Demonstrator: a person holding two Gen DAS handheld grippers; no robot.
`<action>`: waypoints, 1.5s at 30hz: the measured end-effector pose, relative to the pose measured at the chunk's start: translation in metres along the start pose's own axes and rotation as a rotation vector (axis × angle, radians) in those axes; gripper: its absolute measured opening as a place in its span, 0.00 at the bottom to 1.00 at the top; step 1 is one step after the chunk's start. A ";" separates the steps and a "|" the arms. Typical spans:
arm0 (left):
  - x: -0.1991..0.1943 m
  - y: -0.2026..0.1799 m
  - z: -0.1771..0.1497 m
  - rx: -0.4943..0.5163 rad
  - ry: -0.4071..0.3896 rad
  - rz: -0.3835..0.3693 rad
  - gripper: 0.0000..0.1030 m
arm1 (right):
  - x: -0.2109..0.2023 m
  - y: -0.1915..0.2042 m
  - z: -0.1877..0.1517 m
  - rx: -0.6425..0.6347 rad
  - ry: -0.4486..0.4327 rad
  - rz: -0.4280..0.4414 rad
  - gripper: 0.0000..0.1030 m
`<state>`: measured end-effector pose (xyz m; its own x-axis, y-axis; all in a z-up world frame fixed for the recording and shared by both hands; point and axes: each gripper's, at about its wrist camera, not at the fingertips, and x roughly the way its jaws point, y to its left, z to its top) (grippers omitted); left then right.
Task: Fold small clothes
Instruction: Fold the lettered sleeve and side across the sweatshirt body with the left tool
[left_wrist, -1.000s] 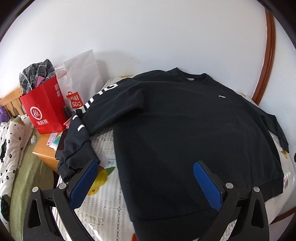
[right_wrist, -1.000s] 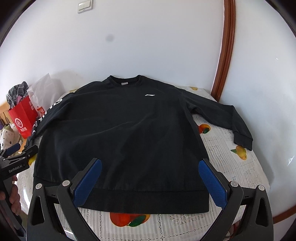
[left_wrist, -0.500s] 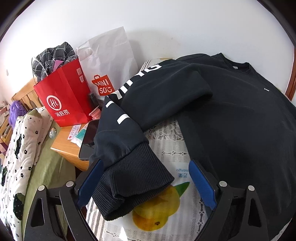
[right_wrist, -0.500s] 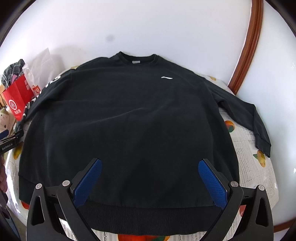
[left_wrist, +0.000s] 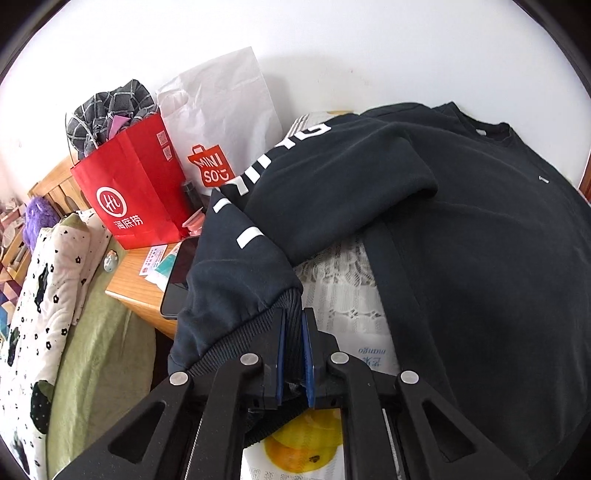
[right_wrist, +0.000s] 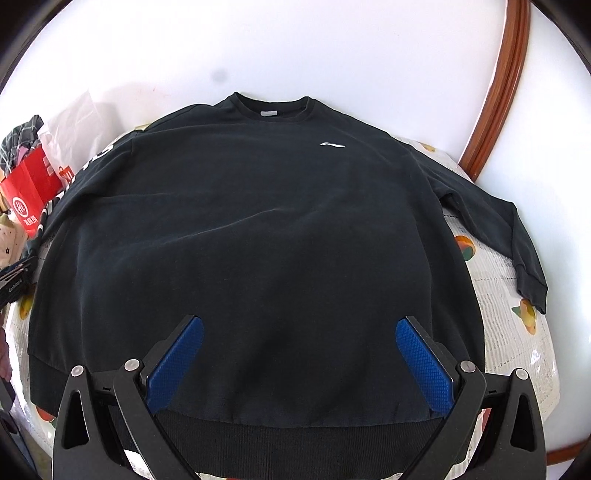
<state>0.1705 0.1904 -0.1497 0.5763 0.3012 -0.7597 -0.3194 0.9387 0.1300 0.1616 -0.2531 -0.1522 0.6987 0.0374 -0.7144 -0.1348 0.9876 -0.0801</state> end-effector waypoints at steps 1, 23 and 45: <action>-0.005 0.000 0.002 -0.009 -0.014 -0.001 0.07 | -0.001 -0.003 0.000 0.005 -0.003 0.003 0.99; -0.097 -0.163 0.087 0.086 -0.146 -0.339 0.07 | -0.025 -0.121 -0.021 0.150 -0.057 -0.033 0.99; -0.076 -0.280 0.081 0.223 -0.051 -0.492 0.34 | -0.021 -0.165 -0.047 0.162 -0.045 -0.054 0.99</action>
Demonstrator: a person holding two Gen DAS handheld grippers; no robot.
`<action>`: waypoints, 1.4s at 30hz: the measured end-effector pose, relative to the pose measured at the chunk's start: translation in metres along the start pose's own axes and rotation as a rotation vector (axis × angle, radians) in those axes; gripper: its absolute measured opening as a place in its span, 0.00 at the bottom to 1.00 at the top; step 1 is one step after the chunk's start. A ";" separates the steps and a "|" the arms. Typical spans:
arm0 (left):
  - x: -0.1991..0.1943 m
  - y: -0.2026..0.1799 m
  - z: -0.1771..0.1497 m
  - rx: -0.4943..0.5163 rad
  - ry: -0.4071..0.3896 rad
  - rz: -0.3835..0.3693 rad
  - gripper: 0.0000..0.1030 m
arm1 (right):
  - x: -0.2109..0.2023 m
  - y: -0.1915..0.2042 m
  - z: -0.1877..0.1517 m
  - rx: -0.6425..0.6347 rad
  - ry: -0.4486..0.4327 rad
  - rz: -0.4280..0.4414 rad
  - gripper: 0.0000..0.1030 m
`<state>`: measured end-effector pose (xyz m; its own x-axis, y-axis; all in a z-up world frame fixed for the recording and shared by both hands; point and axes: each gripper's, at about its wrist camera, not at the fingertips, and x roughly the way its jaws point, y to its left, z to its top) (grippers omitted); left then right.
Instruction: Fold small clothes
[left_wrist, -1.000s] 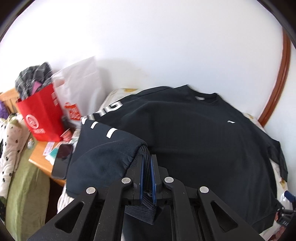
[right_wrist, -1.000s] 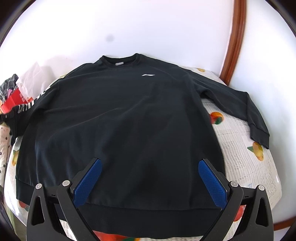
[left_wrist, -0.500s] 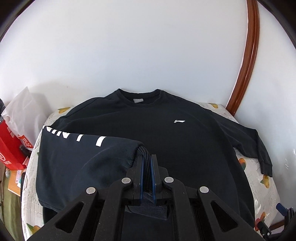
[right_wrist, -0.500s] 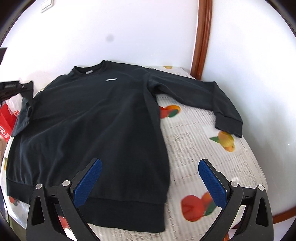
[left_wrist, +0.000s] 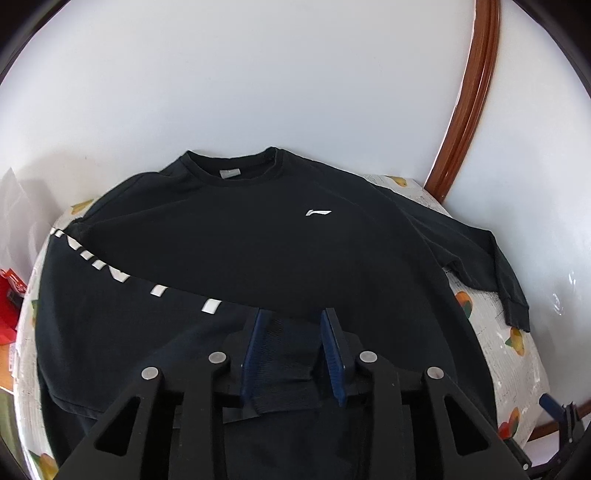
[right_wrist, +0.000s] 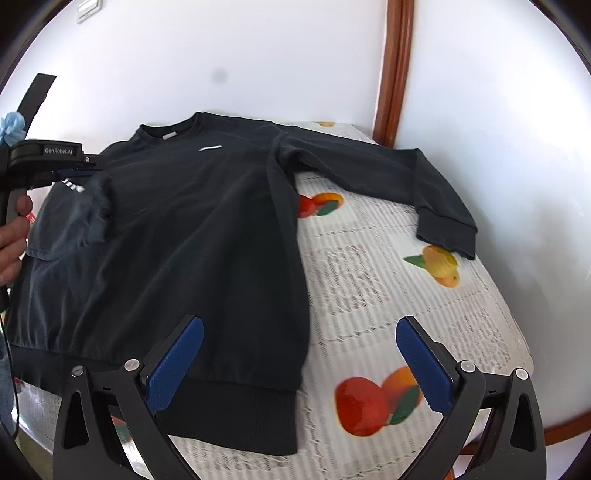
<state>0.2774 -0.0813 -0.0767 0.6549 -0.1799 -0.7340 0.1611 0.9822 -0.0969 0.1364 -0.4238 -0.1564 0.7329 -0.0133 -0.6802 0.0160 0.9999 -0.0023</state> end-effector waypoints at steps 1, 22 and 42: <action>-0.007 0.006 -0.002 0.014 -0.013 0.020 0.40 | 0.000 0.007 0.004 -0.010 -0.002 0.013 0.99; -0.046 0.240 -0.104 -0.250 0.072 0.318 0.60 | 0.095 0.190 0.098 -0.245 0.111 0.292 0.57; 0.024 0.269 -0.072 -0.285 0.088 0.250 0.13 | 0.164 0.237 0.146 -0.332 0.166 0.414 0.12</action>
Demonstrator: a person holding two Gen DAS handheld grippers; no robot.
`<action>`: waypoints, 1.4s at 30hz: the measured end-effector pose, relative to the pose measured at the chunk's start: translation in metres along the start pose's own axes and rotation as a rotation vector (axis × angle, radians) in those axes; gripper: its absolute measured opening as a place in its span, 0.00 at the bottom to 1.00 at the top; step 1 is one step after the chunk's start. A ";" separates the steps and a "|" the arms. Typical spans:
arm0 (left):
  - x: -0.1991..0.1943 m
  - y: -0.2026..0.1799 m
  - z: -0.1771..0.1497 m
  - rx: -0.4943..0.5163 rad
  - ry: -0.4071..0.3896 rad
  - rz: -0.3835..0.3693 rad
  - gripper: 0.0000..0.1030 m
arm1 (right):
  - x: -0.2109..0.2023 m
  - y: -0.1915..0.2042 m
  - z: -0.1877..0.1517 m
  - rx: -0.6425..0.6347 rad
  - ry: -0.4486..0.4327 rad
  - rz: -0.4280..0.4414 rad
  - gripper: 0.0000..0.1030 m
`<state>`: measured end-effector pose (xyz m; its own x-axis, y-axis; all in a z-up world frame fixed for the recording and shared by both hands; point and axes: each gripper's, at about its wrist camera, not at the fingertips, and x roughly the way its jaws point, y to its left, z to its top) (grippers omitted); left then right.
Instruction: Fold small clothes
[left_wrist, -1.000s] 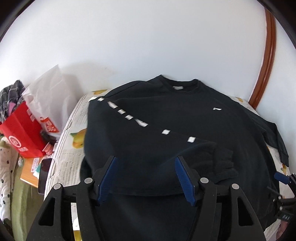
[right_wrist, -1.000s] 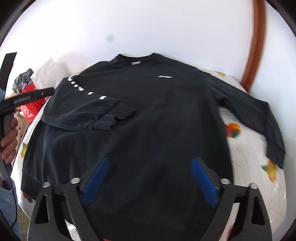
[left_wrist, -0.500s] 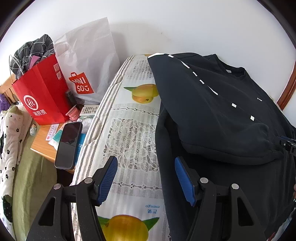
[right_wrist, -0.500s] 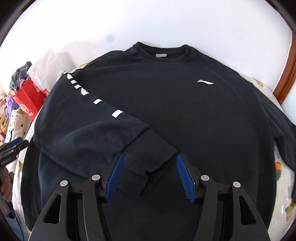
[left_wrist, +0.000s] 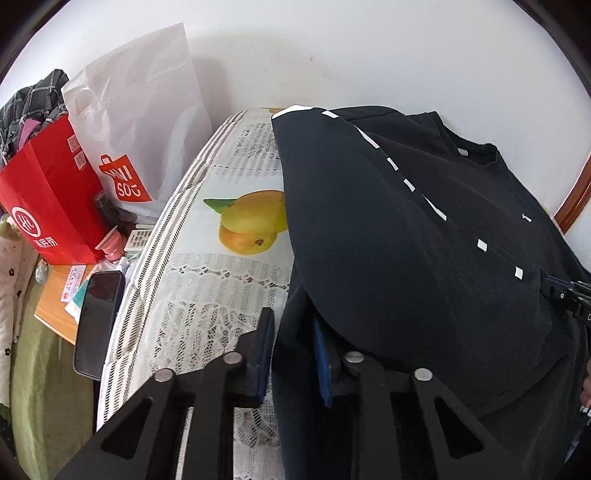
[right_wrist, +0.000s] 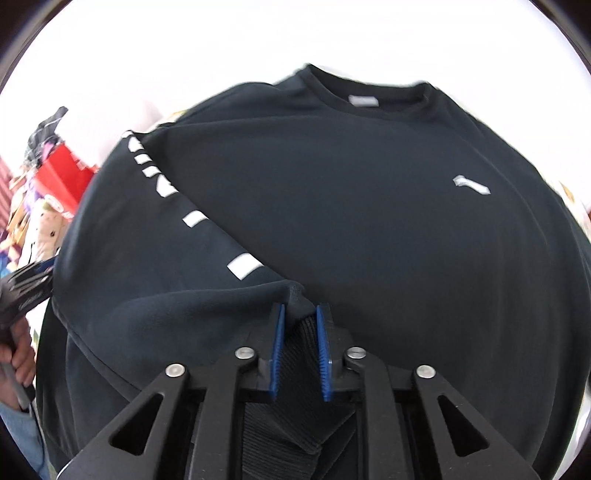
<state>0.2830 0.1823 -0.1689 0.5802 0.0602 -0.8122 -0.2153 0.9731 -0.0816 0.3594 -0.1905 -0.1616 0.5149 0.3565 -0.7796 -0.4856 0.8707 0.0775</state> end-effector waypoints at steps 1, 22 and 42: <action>0.001 0.001 0.001 -0.009 -0.001 -0.001 0.12 | -0.006 -0.002 0.003 -0.002 -0.023 0.010 0.11; 0.000 0.001 -0.002 -0.021 0.027 0.043 0.16 | -0.039 -0.163 0.011 0.291 -0.123 -0.299 0.16; -0.056 -0.022 -0.076 0.047 0.119 -0.034 0.46 | -0.116 -0.149 -0.180 0.281 -0.011 -0.403 0.54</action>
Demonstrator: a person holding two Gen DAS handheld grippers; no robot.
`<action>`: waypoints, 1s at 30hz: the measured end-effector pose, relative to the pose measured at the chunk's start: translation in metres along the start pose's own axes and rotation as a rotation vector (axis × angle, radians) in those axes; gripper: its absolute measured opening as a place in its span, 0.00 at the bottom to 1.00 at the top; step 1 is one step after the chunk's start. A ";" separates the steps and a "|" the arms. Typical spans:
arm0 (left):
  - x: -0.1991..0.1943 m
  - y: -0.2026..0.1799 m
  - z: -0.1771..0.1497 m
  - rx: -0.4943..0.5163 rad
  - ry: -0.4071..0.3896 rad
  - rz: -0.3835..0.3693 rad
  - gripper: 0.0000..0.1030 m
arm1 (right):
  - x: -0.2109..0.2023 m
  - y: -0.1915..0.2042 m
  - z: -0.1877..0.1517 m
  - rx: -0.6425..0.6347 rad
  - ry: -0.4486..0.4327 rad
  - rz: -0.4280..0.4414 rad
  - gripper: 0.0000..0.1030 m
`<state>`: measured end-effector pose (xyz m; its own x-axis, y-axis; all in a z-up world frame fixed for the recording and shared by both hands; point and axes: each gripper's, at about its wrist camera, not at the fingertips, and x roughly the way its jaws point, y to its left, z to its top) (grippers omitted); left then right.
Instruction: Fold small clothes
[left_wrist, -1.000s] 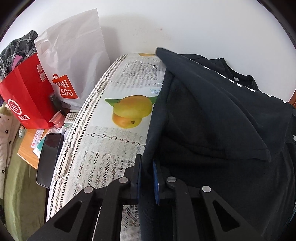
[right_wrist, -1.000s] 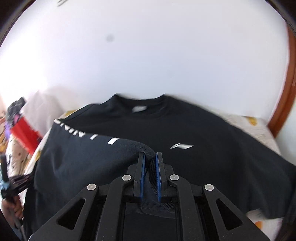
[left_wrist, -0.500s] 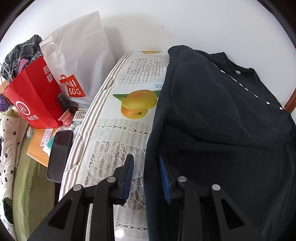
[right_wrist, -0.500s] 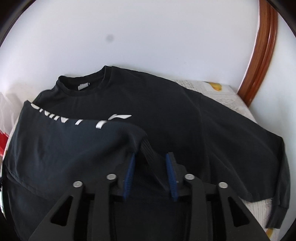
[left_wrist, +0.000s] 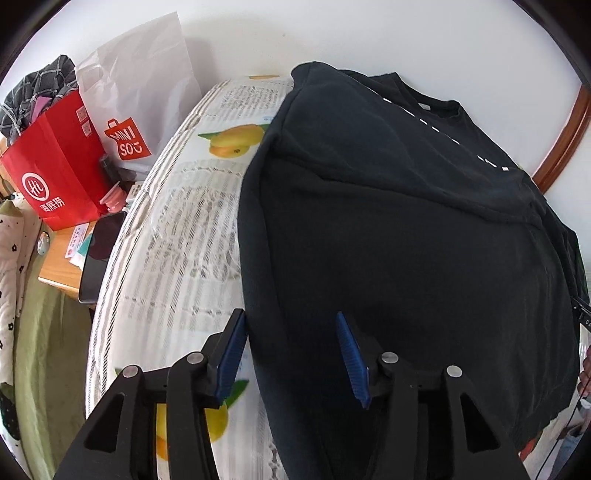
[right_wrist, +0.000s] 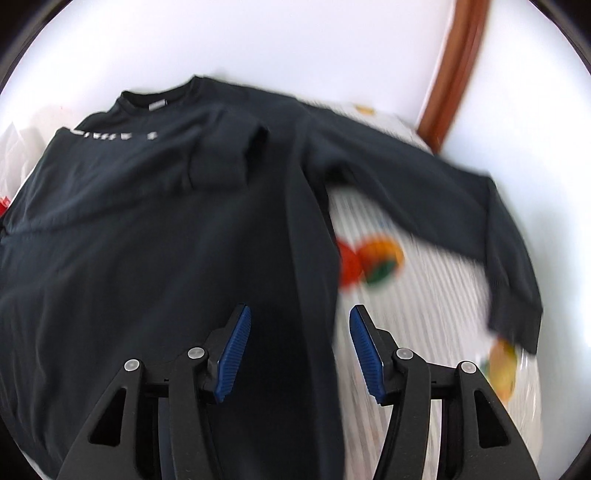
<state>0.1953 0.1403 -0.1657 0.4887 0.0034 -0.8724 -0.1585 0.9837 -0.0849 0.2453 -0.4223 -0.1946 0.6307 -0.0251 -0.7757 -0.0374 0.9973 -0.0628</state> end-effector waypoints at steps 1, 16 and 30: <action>-0.002 -0.002 -0.008 0.004 0.007 -0.008 0.46 | -0.001 -0.003 -0.008 0.007 0.006 0.005 0.54; -0.037 -0.013 -0.079 0.048 -0.012 0.002 0.33 | -0.049 -0.015 -0.098 0.041 -0.041 0.118 0.50; -0.054 0.005 -0.105 -0.021 -0.034 -0.024 0.07 | -0.073 0.000 -0.124 -0.012 -0.065 0.124 0.12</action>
<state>0.0781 0.1260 -0.1697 0.5216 -0.0136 -0.8531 -0.1640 0.9796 -0.1158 0.1031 -0.4291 -0.2155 0.6693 0.1032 -0.7358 -0.1269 0.9916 0.0237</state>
